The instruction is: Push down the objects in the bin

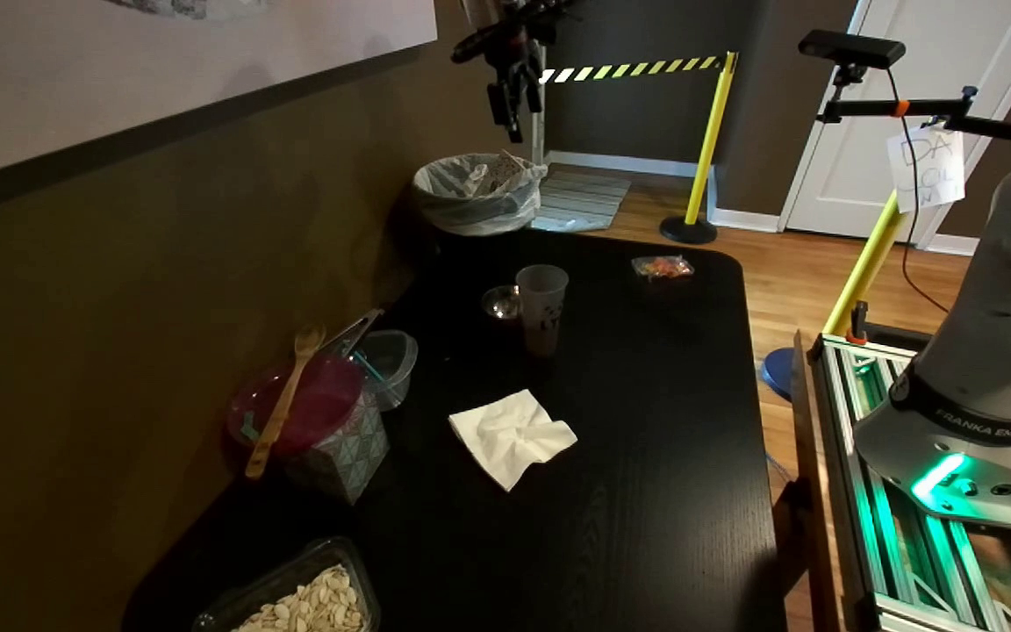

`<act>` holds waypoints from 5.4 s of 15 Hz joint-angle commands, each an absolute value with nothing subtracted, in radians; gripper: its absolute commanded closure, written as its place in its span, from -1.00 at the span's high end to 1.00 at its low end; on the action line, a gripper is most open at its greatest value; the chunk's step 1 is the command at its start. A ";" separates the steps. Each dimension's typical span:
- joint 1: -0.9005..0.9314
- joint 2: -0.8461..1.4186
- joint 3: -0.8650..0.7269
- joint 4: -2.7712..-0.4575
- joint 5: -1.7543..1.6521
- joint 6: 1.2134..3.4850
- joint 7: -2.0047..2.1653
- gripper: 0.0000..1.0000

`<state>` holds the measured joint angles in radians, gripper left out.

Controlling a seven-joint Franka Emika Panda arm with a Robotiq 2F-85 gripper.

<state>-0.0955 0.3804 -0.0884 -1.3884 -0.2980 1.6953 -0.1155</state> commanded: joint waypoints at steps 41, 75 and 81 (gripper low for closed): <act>-0.240 1.072 -0.099 -0.635 -0.340 1.704 -1.053 -0.79; -0.273 1.004 -0.070 -0.511 -0.100 1.335 -0.516 1.00; -0.319 1.005 -0.071 -0.500 -0.001 1.428 -0.279 -0.15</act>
<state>-0.2886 0.9896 -0.0838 -0.5359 -0.0533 1.3826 -0.3832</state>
